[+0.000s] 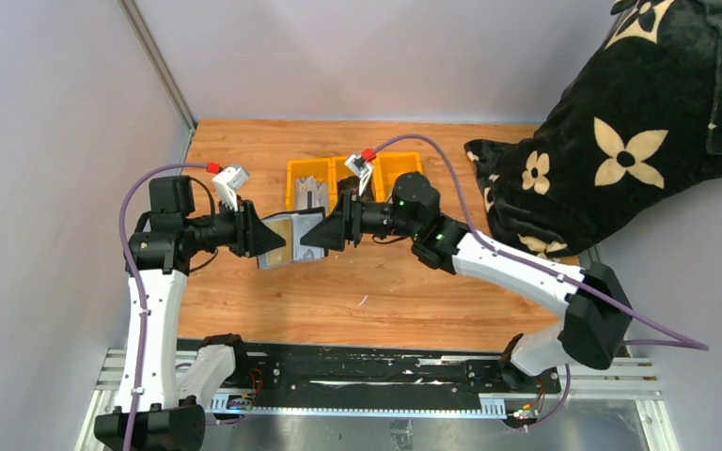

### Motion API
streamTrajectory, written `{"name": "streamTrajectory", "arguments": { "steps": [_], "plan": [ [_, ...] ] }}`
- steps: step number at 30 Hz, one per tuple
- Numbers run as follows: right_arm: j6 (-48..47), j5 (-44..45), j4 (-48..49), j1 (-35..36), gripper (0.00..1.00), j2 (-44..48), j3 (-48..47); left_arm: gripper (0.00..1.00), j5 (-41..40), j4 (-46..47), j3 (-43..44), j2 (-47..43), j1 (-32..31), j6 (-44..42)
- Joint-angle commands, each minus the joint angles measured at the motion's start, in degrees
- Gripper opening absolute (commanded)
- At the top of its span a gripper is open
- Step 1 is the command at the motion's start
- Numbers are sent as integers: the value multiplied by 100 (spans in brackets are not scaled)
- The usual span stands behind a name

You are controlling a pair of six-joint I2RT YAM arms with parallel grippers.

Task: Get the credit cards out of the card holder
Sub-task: Remove the credit card from the card holder.

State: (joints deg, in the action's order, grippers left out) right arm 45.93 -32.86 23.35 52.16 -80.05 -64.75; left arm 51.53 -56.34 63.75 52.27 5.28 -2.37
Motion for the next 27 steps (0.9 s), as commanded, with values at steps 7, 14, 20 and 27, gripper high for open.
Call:
{"name": "streamTrajectory", "arguments": {
  "steps": [7,14,20,27],
  "plan": [
    [984,-1072,1418,145,58,-512,426,4,1163,-63,216,-147,-9,27],
    [934,-967,1403,145,57,-686,498,9,1722,-57,241,-178,-9,180],
    [855,-844,1264,145,52,-715,529,10,2360,-53,244,-206,-9,208],
    [1049,-662,1513,194,38,-829,459,21,2661,-53,207,-293,-9,378]
  ]
}}
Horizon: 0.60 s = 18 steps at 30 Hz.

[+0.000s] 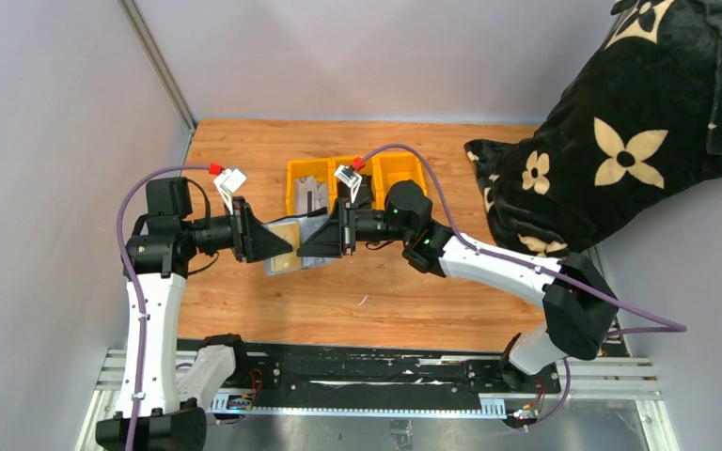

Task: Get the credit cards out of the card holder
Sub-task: Remove the credit card from the card holder.

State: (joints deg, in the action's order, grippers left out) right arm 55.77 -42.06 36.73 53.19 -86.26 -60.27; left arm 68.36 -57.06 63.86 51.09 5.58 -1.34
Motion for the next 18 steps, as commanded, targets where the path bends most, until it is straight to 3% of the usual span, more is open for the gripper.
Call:
{"name": "streamTrajectory", "arguments": {
  "steps": [1,7,18],
  "plan": [
    [74,286,176,107,36,-234,-24,22,999,19,187,-179,-39,301],
    [126,392,274,216,23,-370,-165,37,1243,10,178,-143,-40,424],
    [235,717,251,296,24,-415,-137,42,1428,10,224,-184,-40,381]
  ]
}}
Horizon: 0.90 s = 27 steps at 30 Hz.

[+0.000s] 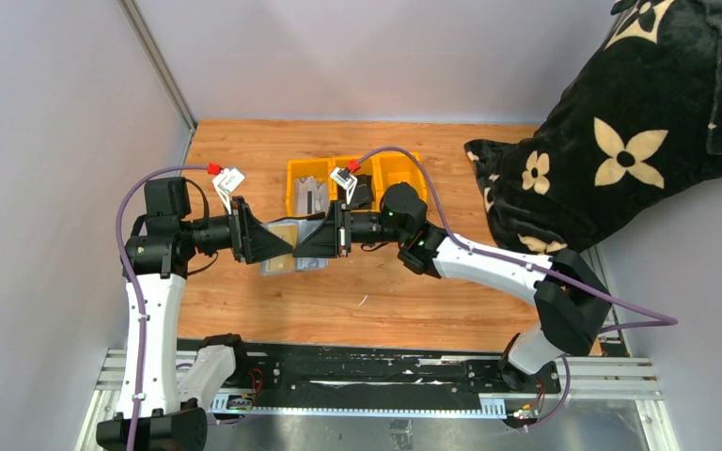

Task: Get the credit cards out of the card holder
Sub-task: Remove the credit card from the card holder.

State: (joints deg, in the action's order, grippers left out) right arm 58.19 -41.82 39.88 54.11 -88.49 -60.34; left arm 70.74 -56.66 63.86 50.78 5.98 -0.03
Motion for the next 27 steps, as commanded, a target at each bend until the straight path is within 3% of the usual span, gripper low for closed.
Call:
{"name": "streamTrajectory", "arguments": {
  "steps": [1,7,20,27],
  "plan": [
    [-7,803,-154,205,22,-188,-144,42,1204,-33,227,-154,-79,256],
    [-49,1121,-97,197,0,-4,79,44,1398,-33,276,-157,-79,277],
    [-159,1380,-154,-24,0,659,1063,42,1479,-20,268,-137,-76,246],
    [-245,1300,-169,-49,0,811,1055,32,1402,-31,252,-86,-78,231]
  ]
}}
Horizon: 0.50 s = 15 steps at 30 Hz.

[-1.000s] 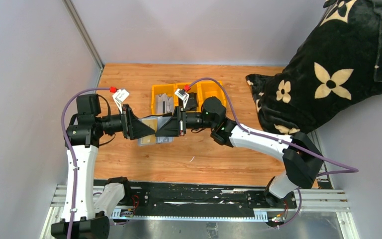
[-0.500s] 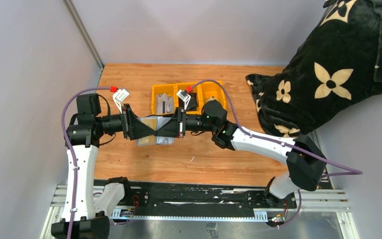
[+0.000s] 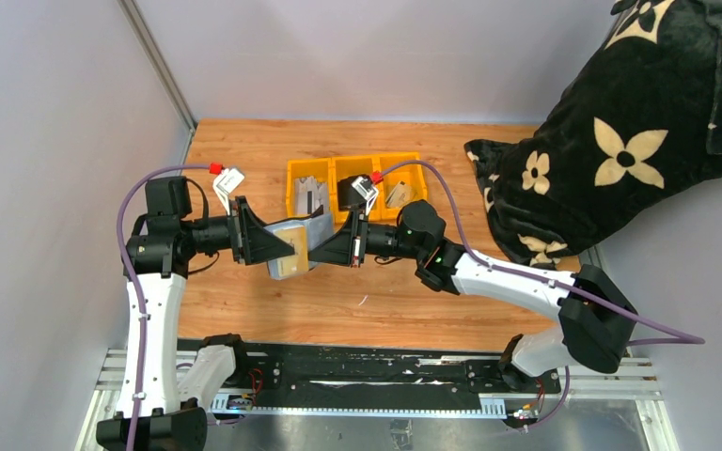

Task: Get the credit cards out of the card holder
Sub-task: Remove the credit card from the card holder.

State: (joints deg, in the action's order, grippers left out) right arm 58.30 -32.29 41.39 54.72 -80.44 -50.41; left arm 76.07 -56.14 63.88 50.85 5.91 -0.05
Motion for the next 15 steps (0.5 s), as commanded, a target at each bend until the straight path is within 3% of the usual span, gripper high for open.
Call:
{"name": "streamTrajectory", "arguments": {
  "steps": [1,2,3,4,7,15],
  "plan": [
    [-253,285,-300,-111,1,4,21,31,841,-84,247,-94,-71,234],
    [-243,243,-290,-111,5,-8,-44,30,822,-82,237,-93,-77,230],
    [-233,189,-285,-111,17,-21,-120,30,812,-81,232,-99,-78,221],
    [-220,127,-274,-111,22,-31,-181,30,782,-81,231,-102,-73,217],
    [-91,27,-91,-111,33,-82,-285,29,763,-87,225,-119,-73,216],
    [367,-232,388,-123,40,-286,-313,27,771,-66,229,-137,-73,237]
  ]
}}
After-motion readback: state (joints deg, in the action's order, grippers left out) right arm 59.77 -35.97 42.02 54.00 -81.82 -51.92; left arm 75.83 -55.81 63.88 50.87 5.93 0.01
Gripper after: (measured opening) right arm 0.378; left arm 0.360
